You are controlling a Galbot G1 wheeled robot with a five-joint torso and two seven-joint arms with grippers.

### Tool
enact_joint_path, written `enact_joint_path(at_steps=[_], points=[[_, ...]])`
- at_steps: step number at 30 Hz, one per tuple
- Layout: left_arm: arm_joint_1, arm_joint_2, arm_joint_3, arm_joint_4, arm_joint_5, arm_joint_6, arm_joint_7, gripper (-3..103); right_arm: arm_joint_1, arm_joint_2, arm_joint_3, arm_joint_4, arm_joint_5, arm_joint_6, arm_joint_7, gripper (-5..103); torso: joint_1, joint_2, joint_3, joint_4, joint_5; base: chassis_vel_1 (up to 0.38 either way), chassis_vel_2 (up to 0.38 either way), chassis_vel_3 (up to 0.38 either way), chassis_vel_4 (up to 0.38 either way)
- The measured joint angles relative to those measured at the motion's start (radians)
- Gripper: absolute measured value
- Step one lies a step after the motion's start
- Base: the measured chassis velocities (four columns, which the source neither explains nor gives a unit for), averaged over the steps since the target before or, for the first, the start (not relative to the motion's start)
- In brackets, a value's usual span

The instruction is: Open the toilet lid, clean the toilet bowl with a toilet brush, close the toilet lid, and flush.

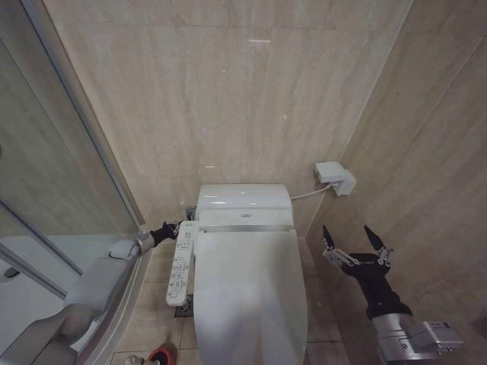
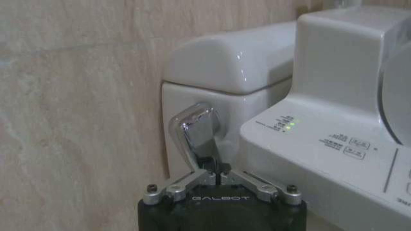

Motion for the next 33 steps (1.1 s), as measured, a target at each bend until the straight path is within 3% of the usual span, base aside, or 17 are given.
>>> enact_joint_path(at_steps=[2, 4, 5, 6, 9, 10, 12, 13, 14, 17, 18, 20, 22, 24, 26, 27, 33], points=[[0.023, 0.009, -0.022, -0.036, -0.01, -0.003, -0.007, 0, 0.0, 0.0, 0.0, 0.0, 0.0, 0.0, 0.0, 100, 0.0, 0.0, 0.0, 0.0005, -0.0003, 0.0, 0.0, 0.0, 0.0], [0.072, 0.022, -0.077, -0.112, 0.035, -0.05, -0.073, 0, 0.0, 0.0, 0.0, 0.0, 0.0, 0.0, 0.0, 100, 0.0, 0.0, -0.001, -0.0012, 0.0006, 0.0, 0.0, 0.0, 0.0], [0.099, 0.03, -0.1, -0.142, 0.068, -0.078, -0.133, 0, 0.0, 0.0, 0.0, 0.0, 0.0, 0.0, 0.0, 100, 0.0, 0.0, -0.001, -0.0009, 0.0006, 0.0, 0.0, 0.0, 0.0], [0.099, 0.03, -0.1, -0.142, 0.068, -0.078, -0.133, 0, 0.0, 0.0, 0.0, 0.0, 0.0, 0.0, 0.0, 100, 0.0, 0.0, -0.001, -0.0009, 0.0006, 0.0, 0.0, 0.0, 0.0], [0.196, 0.056, -0.13, -0.268, 0.064, -0.069, -0.326, 0, 0.0, 0.0, 0.0, 0.0, 0.0, 0.0, 0.0, 100, 0.0, 0.0, 0.0, -0.0004, 0.0002, 0.0, 0.0, 0.0, 0.0], [0.196, 0.056, -0.13, -0.268, 0.064, -0.069, -0.326, 0, 0.0, 0.0, 0.0, 0.0, 0.0, 0.0, 0.0, 100, 0.0, 0.0, 0.0, -0.0004, 0.0002, 0.0, 0.0, 0.0, 0.0], [0.254, 0.058, -0.148, -0.363, 0.039, -0.051, -0.464, 0, 0.0, 0.0, 0.0, 0.0, 0.0, 0.0, 0.0, 100, 0.0, 0.0, 0.0, 0.0005, 0.001, 0.0, 0.0, 0.0, 0.0], [0.295, 0.052, -0.157, -0.437, 0.012, -0.019, -0.585, 0, 0.0, 0.0, 0.0, 0.0, 0.0, 0.0, 0.0, 100, 0.0, 0.0, 0.0, 0.0004, 0.0, 0.0, 0.0, 0.0, 0.0], [0.295, 0.052, -0.157, -0.437, 0.012, -0.019, -0.585, 0, 0.0, 0.0, 0.0, 0.0, 0.0, 0.0, 0.0, 100, 0.0, 0.0, 0.0, 0.0004, 0.0, 0.0, 0.0, 0.0, 0.0], [0.37, 0.03, -0.187, -0.606, -0.077, 0.058, -0.801, 0, 0.0, 0.0, 0.0, 0.0, 0.0, 0.0, 0.0, 100, 0.0, 0.0, -0.001, -0.0002, 0.0007, 0.0, 0.0, 0.0, 0.0], [0.37, 0.03, -0.187, -0.606, -0.077, 0.058, -0.801, 0, 0.0, 0.0, 0.0, 0.0, 0.0, 0.0, 0.0, 100, 0.0, 0.0, -0.001, -0.0002, 0.0007, 0.0, 0.0, 0.0, 0.0], [0.427, 0.012, -0.224, -0.731, -0.108, 0.1, -0.906, 0, 0.0, 0.0, 0.0, 0.0, 0.0, 0.0, 0.0, 100, 0.0, 0.0, 0.0, -0.0004, 0.0006, 0.0, 0.0, 0.0, 0.0], [0.45, 0.009, -0.237, -0.778, -0.112, 0.113, -0.935, 0, 0.0, 0.0, 0.0, 0.0, 0.0, 0.0, 0.0, 100, 0.0, 0.0, -0.001, -0.0001, 0.0009, 0.0, 0.0, 0.0, 0.0], [0.529, 0.006, -0.282, -0.919, -0.122, 0.155, -0.986, 0, 0.0, 0.0, 0.0, 0.0, 0.0, 0.0, 0.0, 100, 0.0, 0.0, -0.001, 0.0001, 0.0009, 0.0, 0.0, 0.0, 0.0], [0.626, 0.013, -0.325, -1.046, -0.122, 0.186, -0.993, -3, 0.0, 0.0, 0.0, 0.0, 0.0, 0.0, 0.0, 100, 0.0, 0.0, -0.001, 0.0003, 0.0009, 0.0, 0.0, 0.0, 0.0], [0.626, 0.013, -0.325, -1.046, -0.122, 0.186, -0.993, -3, 0.0, 0.0, 0.0, 0.0, 0.0, 0.0, 0.0, 100, 0.0, 0.0, -0.001, 0.0003, 0.0009, 0.0, 0.0, 0.0, 0.0], [0.865, 0.023, -0.426, -1.294, -0.095, 0.229, -0.994, -3, 0.0, 0.0, 0.0, 0.0, 0.0, 0.0, 0.0, 100, -0.001, 0.0, -0.001, 0.0005, 0.0006, 0.0, 0.0, 0.0, 0.0]])
